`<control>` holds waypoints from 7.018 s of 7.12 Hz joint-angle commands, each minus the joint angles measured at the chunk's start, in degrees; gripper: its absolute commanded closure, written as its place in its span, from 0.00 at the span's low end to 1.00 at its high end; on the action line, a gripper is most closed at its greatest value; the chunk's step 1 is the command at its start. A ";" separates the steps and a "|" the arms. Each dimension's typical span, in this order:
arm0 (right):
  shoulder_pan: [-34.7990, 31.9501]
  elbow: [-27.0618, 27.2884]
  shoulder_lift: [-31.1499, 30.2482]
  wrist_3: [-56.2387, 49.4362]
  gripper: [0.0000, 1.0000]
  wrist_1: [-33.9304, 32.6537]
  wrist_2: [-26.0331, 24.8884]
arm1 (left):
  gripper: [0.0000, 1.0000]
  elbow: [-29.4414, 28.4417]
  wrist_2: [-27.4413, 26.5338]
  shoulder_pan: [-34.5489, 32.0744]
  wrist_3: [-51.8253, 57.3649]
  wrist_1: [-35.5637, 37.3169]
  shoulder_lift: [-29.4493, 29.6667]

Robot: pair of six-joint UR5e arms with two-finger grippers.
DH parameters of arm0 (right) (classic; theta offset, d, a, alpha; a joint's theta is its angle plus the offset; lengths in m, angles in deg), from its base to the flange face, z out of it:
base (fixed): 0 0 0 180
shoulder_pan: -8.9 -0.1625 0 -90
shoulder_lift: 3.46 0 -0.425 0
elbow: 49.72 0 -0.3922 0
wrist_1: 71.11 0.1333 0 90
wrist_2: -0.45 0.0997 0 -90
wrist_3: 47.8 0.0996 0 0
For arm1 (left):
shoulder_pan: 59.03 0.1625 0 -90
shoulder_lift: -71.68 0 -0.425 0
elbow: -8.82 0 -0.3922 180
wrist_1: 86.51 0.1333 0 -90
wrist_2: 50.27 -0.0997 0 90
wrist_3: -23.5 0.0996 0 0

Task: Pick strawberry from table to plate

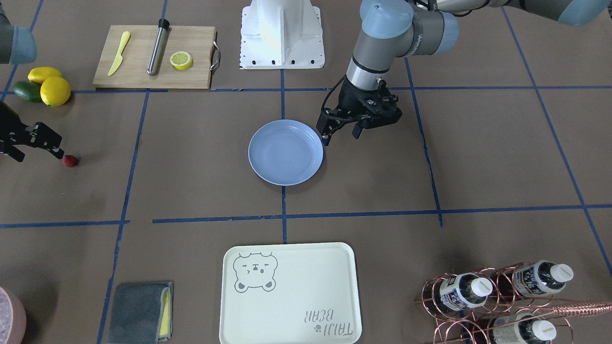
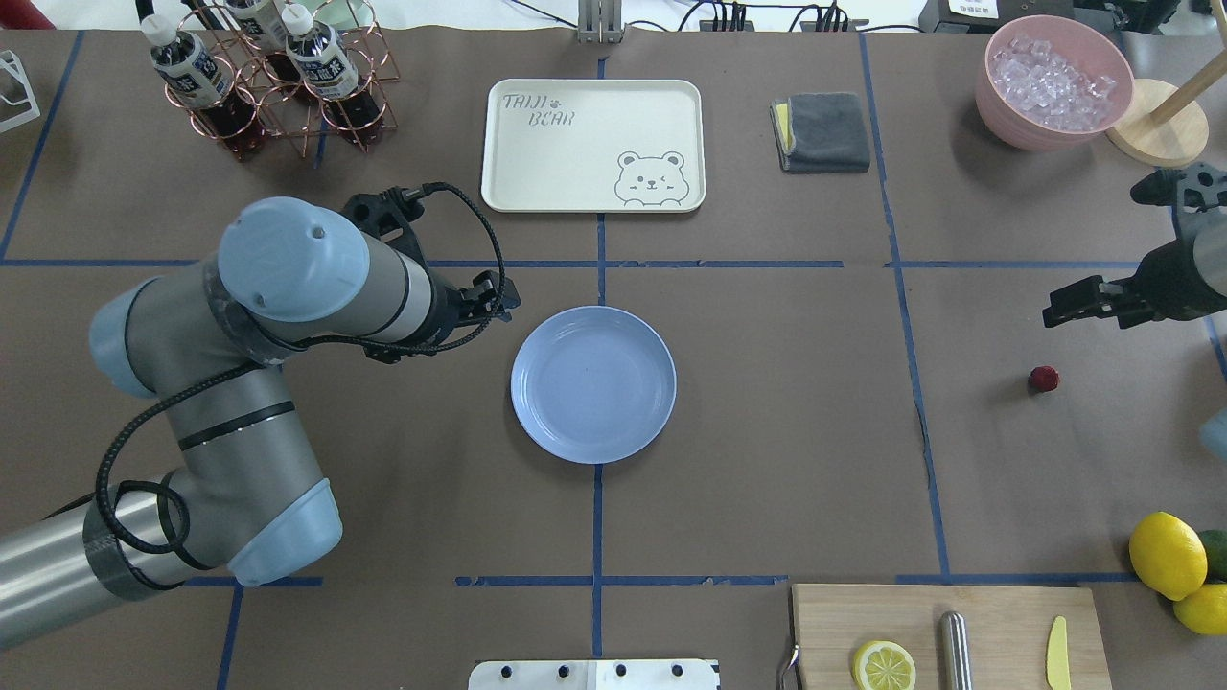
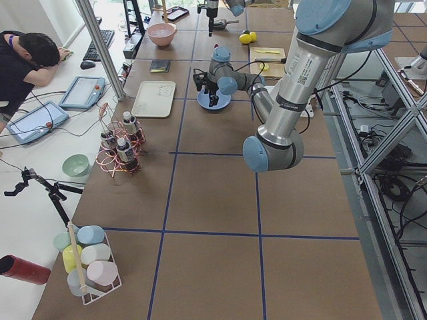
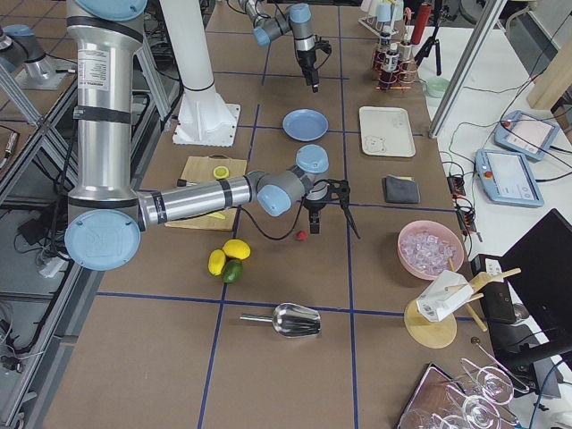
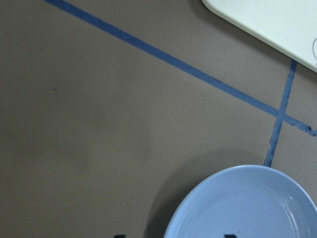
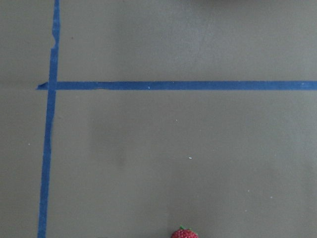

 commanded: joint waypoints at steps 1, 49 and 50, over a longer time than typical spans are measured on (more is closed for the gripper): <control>5.50 -1.90 -0.88 0.99 0.00 1.20 -4.71 | 0.00 0.56 0.55 -2.47 1.54 0.98 0.14; -32.89 -6.54 2.54 -60.53 0.00 -32.83 13.46 | 0.00 -15.79 29.37 -58.37 103.51 6.15 -35.19; -32.97 -7.26 2.46 -60.36 0.00 -32.90 13.55 | 0.00 -14.83 29.73 -58.47 103.41 8.34 -34.40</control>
